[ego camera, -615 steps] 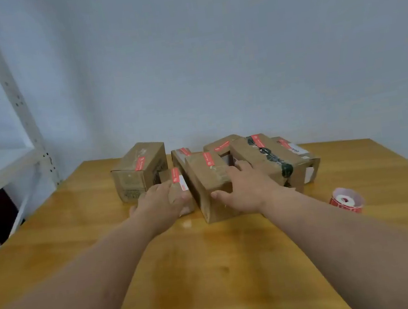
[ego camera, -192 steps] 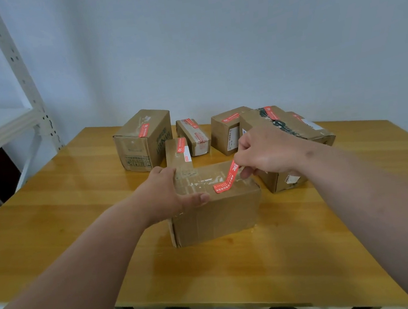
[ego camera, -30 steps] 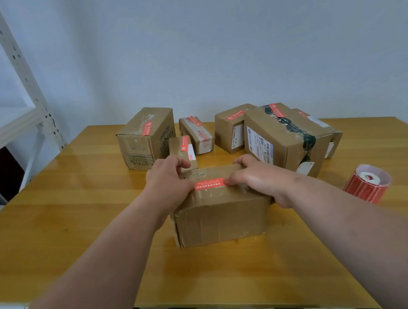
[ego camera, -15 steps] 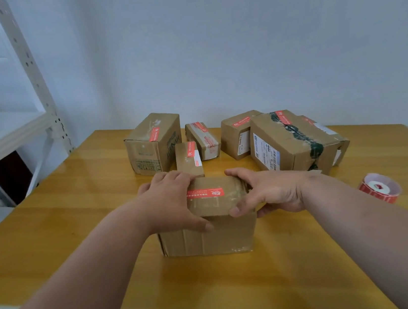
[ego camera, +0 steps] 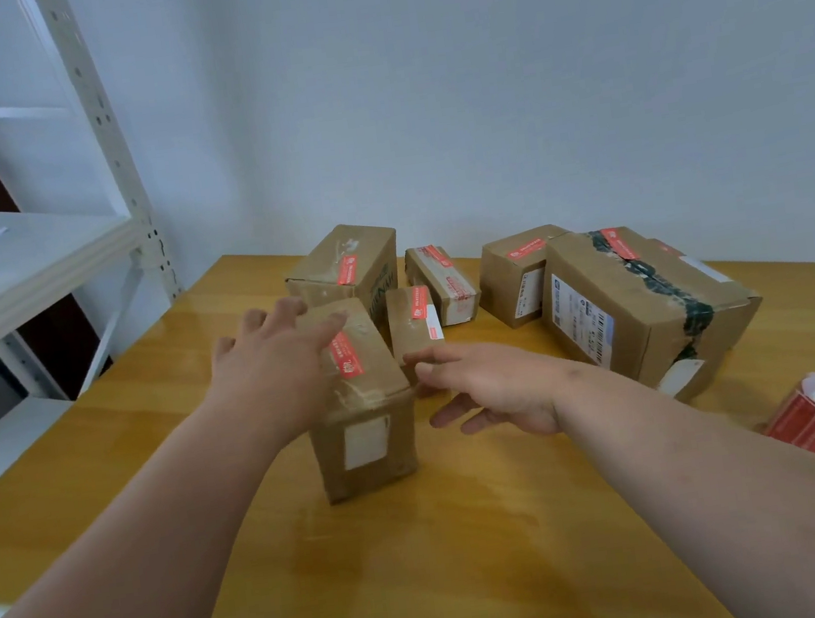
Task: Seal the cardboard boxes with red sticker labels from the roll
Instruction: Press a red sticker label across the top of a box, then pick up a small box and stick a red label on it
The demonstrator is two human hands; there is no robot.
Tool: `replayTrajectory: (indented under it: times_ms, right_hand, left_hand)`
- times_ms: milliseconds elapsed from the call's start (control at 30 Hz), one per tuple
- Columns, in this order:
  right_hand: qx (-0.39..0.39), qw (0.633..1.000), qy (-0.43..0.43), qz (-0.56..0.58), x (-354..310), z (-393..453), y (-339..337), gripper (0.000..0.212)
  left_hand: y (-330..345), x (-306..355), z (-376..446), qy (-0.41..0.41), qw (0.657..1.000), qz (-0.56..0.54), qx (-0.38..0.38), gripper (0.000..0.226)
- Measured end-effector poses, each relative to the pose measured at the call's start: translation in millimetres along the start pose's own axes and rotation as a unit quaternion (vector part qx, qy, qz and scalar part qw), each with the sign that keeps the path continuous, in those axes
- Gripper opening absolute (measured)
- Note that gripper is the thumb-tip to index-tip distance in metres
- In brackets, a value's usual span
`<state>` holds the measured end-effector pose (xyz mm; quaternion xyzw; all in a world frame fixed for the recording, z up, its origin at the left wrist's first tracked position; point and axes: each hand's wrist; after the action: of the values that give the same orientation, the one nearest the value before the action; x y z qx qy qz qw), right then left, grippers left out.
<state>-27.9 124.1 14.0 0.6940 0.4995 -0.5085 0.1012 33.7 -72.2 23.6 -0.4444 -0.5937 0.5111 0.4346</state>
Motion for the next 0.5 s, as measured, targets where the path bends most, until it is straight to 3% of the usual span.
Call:
replayTrajectory:
  times_ms: [67,133,200,300,500]
  right_hand:
    - [0.085,0.996,-0.001,-0.029,-3,12,-1,0.037]
    - [0.152,0.984,0.003,-0.094,-4,24,-4,0.038]
    - [0.181,0.971,0.020,-0.153,-2,37,-9,0.044]
    - [0.199,0.952,0.066,-0.223,1,61,-14,0.060]
    - [0.160,0.937,0.125,-0.285,8,94,-14,0.086]
  left_hand:
    - [0,-4,5,0.000,0.995,-0.095,-0.018,0.057]
    - [0,-6,7,0.009,0.996,-0.088,-0.028,0.044]
    - [0,-8,8,0.016,0.998,-0.054,-0.038,0.062]
    - [3,-9,13,0.013,0.998,-0.044,-0.044,0.072]
    - [10,-5,24,0.024,0.996,-0.085,-0.033,0.064]
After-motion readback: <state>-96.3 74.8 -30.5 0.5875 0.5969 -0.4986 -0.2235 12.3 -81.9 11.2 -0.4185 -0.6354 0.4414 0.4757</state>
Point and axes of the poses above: each hand's wrist, its own z-axis towards the middle knuckle, its own y-axis out of the palm, x = y × z, and after that the axes turned 10 degrees about -x, right-handed
